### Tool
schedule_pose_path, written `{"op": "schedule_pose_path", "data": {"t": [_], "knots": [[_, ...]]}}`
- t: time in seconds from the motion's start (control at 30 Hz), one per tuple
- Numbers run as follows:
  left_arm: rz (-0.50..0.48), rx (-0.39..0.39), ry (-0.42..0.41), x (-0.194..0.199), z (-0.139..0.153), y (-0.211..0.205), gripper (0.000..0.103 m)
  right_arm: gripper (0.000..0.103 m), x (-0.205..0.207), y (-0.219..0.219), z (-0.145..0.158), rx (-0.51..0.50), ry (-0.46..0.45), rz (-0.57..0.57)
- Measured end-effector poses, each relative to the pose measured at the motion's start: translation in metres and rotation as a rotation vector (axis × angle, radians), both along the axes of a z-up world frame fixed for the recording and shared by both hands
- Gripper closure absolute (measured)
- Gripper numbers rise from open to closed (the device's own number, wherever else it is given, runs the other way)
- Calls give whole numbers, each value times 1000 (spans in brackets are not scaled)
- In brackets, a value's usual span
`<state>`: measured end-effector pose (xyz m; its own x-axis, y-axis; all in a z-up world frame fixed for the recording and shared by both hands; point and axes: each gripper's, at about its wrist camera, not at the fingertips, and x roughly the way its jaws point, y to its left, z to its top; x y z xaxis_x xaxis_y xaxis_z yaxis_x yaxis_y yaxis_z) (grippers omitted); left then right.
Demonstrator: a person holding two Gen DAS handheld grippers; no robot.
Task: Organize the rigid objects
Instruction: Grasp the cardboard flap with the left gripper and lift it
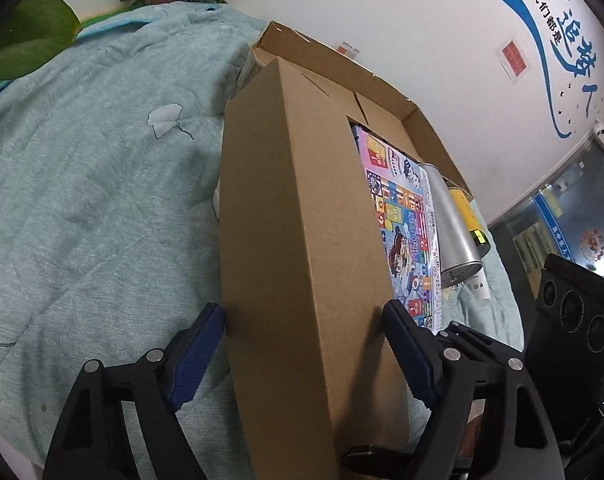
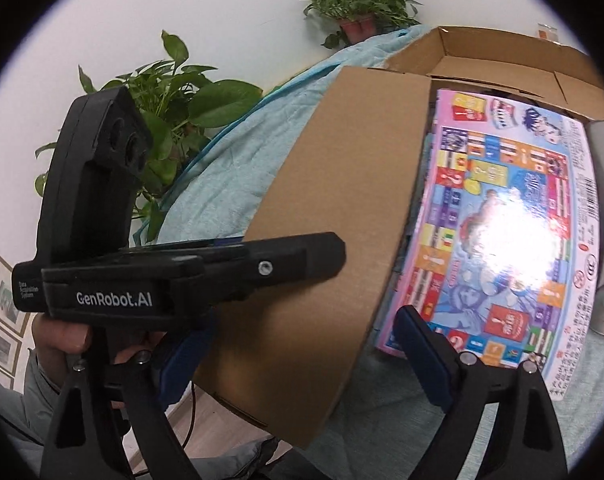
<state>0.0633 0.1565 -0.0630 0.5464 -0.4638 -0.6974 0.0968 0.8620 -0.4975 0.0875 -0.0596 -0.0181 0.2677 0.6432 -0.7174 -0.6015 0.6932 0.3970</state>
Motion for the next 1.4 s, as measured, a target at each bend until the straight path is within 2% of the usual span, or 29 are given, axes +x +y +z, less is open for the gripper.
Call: {"op": "schedule_pose_path", "data": {"t": [0.07, 0.17, 0.27, 0.4, 0.67, 0.87, 1.07, 1.2, 1.4], "knots": [[-28, -20, -13, 0, 0, 2, 24, 12, -3, 11, -5, 0, 24, 24], [-47, -23, -11, -1, 4, 10, 30, 12, -8, 22, -5, -31, 10, 18], [-82, -39, 18, -4, 2, 17, 29, 11, -5, 32, -10, -43, 26, 8], [-79, -63, 32, -1, 2, 16, 29, 11, -3, 48, -9, -82, 2, 4], [-79, 23, -22, -3, 20, 4, 29, 12, -1, 52, -6, -70, -10, -11], [-74, 68, -128, 2, 61, -11, 29, 12, 4, 41, 23, -13, -100, -47], [-111, 103, -233, 24, 108, -26, 29, 12, 21, 28, 56, 22, -200, -96], [-154, 130, -319, 56, 141, -42, 29, 12, 49, 18, 81, 28, -272, -151], [-197, 161, -382, 121, 185, -61, 29, 12, 108, 12, 107, 26, -319, -214]]}}
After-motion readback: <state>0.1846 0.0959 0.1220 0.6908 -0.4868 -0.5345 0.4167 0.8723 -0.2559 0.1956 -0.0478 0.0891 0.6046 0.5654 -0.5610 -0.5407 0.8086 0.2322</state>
